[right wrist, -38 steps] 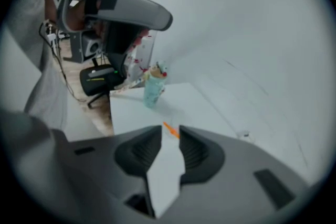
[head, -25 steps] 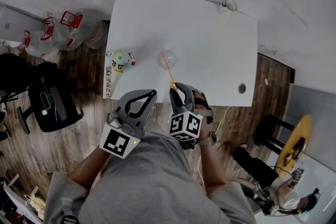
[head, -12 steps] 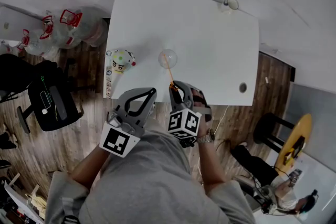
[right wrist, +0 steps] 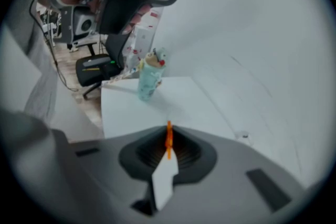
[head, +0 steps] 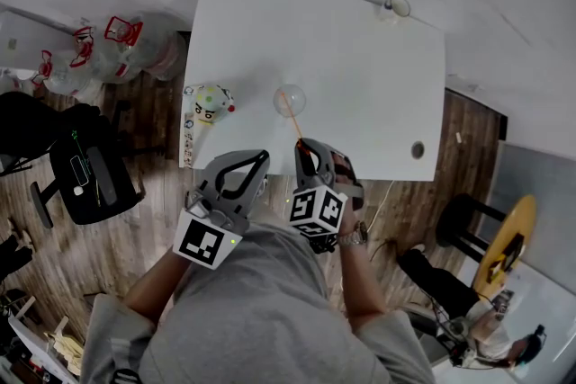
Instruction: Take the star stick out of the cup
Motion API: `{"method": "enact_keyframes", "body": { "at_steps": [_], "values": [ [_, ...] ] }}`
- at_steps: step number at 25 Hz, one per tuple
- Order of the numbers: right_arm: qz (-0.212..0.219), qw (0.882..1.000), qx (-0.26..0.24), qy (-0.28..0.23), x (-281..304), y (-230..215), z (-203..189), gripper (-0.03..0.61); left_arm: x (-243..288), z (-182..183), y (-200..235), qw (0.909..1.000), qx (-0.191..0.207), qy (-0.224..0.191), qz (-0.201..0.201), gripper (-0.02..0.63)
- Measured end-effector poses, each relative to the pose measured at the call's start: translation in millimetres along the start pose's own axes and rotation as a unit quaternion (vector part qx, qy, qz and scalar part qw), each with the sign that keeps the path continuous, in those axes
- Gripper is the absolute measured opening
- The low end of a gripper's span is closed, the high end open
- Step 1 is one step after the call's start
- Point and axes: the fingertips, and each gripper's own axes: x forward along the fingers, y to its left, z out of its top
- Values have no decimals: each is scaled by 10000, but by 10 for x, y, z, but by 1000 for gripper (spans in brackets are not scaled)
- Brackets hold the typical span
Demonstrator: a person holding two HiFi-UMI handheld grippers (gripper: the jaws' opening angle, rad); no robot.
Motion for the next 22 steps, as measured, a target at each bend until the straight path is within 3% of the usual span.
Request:
{"method": "enact_keyframes", "body": {
  "at_steps": [22],
  "values": [
    [-350, 9981, 466, -214, -265, -43, -24, 46, -91, 26, -214, 10000, 79, -51, 18, 29]
  ]
}}
